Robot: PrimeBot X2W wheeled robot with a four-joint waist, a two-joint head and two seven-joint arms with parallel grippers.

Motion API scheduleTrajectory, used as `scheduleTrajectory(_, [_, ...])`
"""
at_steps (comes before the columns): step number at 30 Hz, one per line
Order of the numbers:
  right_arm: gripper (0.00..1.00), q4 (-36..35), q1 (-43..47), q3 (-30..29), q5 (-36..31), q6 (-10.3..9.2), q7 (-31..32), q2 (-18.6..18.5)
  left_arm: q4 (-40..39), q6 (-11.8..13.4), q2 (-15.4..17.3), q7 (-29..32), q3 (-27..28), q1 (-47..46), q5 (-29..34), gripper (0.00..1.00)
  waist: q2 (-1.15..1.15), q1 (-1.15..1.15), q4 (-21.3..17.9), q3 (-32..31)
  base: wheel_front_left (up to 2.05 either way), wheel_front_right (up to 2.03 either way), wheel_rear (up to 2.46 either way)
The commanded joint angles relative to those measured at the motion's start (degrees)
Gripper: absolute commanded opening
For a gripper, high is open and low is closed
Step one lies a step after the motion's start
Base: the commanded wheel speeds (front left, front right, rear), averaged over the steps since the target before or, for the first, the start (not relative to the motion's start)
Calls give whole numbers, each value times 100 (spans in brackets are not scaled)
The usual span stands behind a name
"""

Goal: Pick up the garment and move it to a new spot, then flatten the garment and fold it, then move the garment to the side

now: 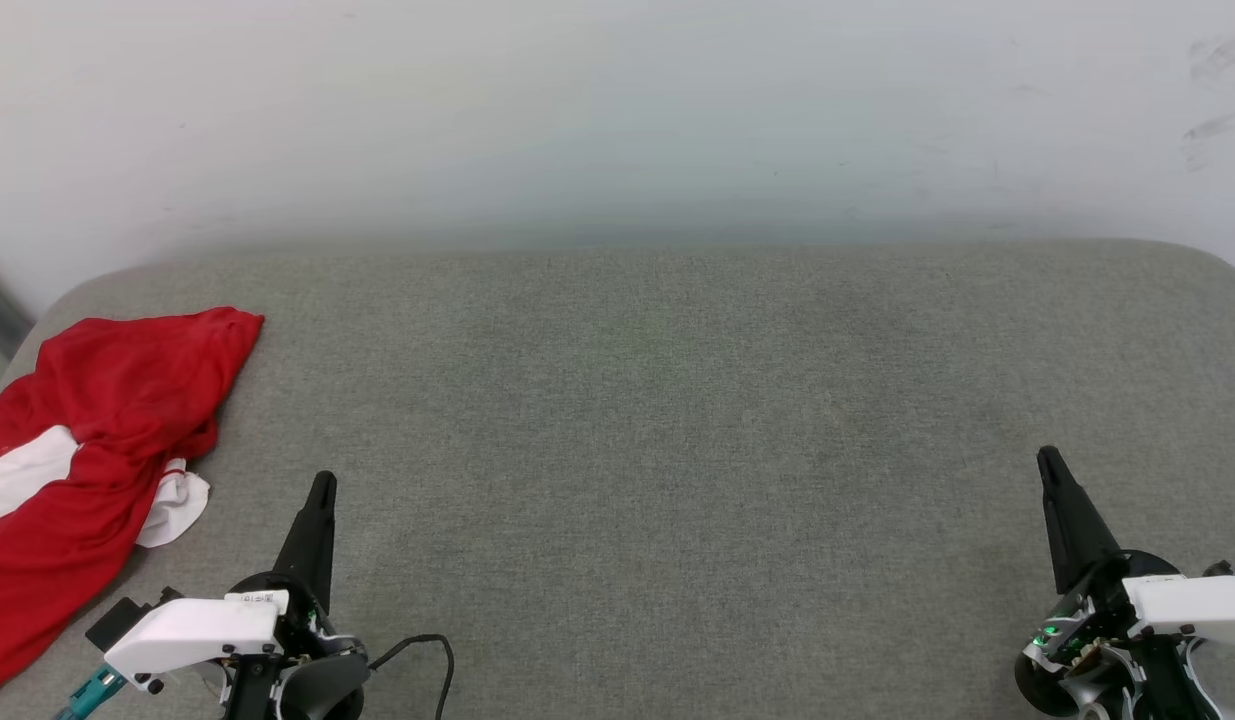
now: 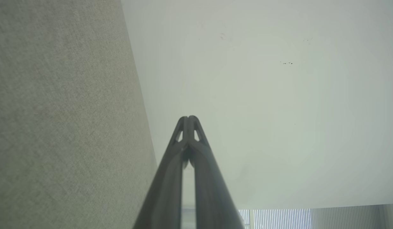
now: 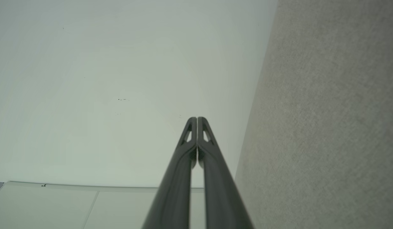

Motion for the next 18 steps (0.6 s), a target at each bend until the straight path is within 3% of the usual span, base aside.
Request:
scheduleTrajectory(1, [0, 5, -52, 4, 21, -2, -2, 16, -3, -16, -11, 10, 9, -31, 9, 0, 0, 0, 0, 0, 0, 0, 0])
scheduleTrajectory(6, [0, 5, -52, 4, 21, -2, -2, 16, -3, -16, -11, 10, 9, -31, 9, 0, 0, 0, 0, 0, 0, 0, 0])
scheduleTrajectory(7, [100, -2, 0, 0, 0, 0, -1, 0, -1, 0, 0, 0, -2, -1, 0, 100, 0, 0, 0, 0, 0, 0, 0])
scheduleTrajectory(18, [100, -250, 178, 117, -40, -1, -239, -2, -113, 4, -4, -295, -430, -2, 19, 100, 0, 0, 9, -1, 0, 0, 0])
